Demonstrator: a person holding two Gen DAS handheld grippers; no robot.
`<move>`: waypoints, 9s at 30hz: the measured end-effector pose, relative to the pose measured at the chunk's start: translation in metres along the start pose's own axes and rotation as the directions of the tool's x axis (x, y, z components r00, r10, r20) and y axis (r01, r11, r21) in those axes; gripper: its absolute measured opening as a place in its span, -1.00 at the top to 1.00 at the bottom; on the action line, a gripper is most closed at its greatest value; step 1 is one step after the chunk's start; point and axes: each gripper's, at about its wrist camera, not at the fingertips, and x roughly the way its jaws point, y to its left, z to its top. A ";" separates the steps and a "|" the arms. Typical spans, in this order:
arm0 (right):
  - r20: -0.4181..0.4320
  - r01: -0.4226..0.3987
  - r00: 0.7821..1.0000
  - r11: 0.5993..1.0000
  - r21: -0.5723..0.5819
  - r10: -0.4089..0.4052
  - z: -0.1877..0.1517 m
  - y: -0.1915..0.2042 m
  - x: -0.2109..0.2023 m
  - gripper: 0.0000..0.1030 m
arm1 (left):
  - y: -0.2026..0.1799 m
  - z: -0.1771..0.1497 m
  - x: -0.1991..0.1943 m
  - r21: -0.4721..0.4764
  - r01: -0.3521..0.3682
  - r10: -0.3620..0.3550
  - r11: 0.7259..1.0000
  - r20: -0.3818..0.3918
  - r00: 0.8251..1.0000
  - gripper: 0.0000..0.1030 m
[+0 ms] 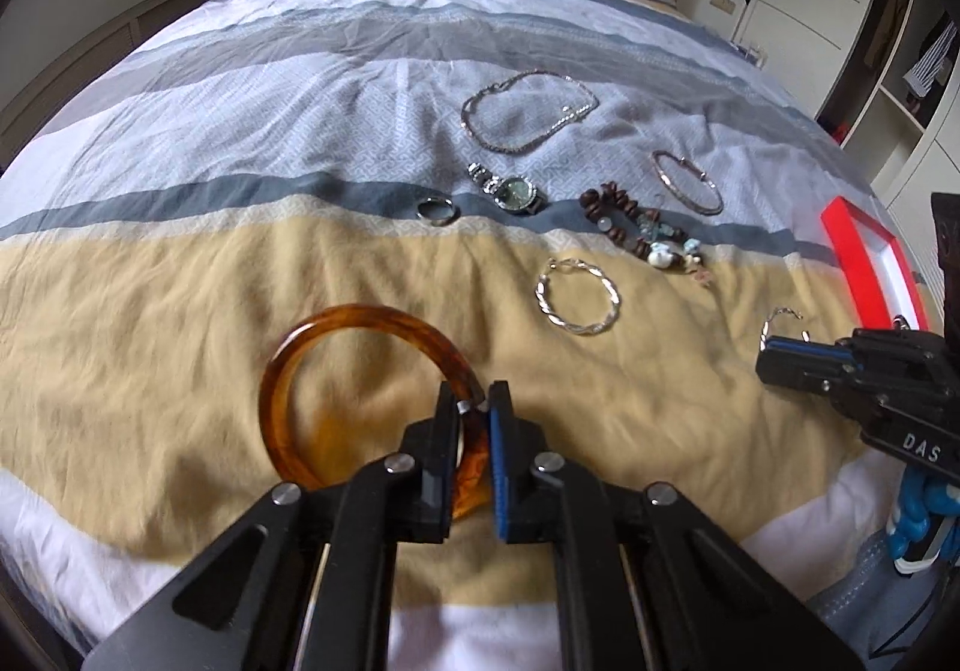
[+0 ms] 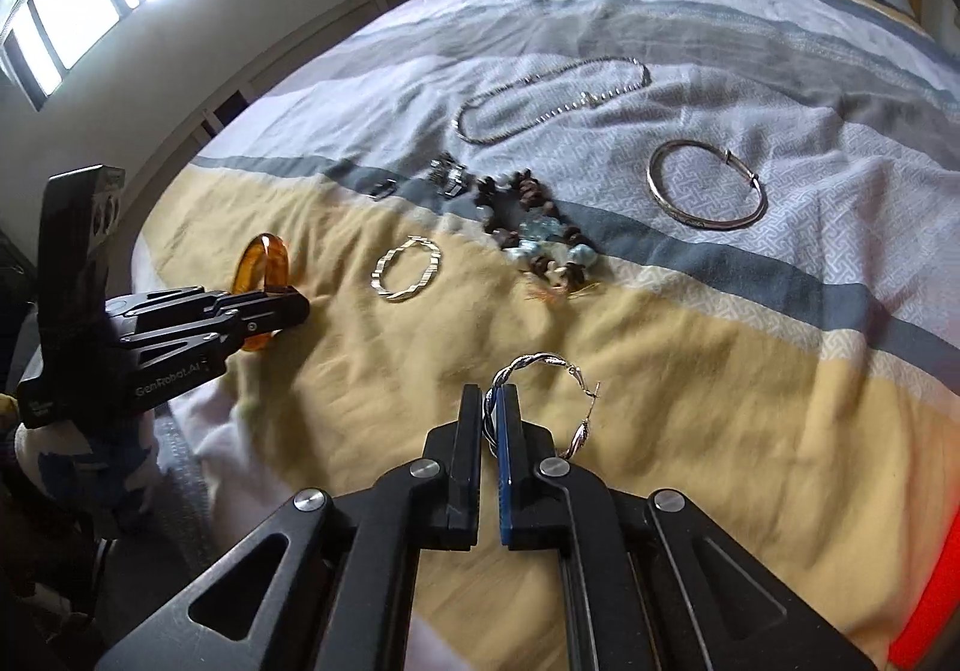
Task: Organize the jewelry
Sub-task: 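Grasp the amber bangle with the left tool while the right grasps a twisted silver hoop, then carry the amber bangle and silver hoop with both tools over the red box, then open both tools to release the bangle and hoop into the box, then withdraw both tools from the box back toward the remaining jewelry, then move the left tool toward a twisted silver hoop while the right approaches the beaded bracelet, then grasp the twisted silver hoop with the left tool while the right grasps the beaded bracelet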
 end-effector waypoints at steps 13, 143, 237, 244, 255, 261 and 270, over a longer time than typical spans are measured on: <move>0.131 0.037 0.991 0.999 -0.038 -0.032 -0.036 0.052 -0.097 0.91 | -0.022 -0.026 -0.091 -0.001 0.050 -0.049 0.999 0.126 0.991 0.84; 0.384 0.272 0.846 0.919 0.285 -0.370 -0.148 -0.037 -0.373 0.30 | -0.124 -0.026 -0.230 0.131 0.099 -0.130 0.986 0.248 0.960 0.10; -0.004 -0.007 1.000 0.999 0.045 0.007 0.033 -0.052 -0.005 0.09 | -0.025 0.039 0.048 -0.040 0.152 -0.154 0.988 -0.043 0.987 0.11; 0.000 -0.007 1.000 0.999 0.051 0.007 0.040 -0.057 0.000 0.09 | -0.022 0.039 0.060 -0.048 0.135 -0.138 0.990 -0.055 0.989 0.22; 0.005 -0.017 1.000 0.999 0.039 0.016 0.051 -0.055 0.009 0.09 | -0.020 0.041 0.071 -0.033 0.082 -0.084 0.996 -0.064 0.994 0.56; 0.000 -0.022 1.000 1.000 0.022 0.022 0.055 -0.050 0.015 0.09 | -0.020 0.042 0.073 -0.025 0.048 -0.050 0.999 -0.065 0.997 0.77; -0.004 -0.027 1.000 1.000 0.007 0.027 0.066 -0.046 0.024 0.09 | -0.013 0.040 0.074 -0.065 0.057 -0.060 0.996 -0.043 0.997 0.86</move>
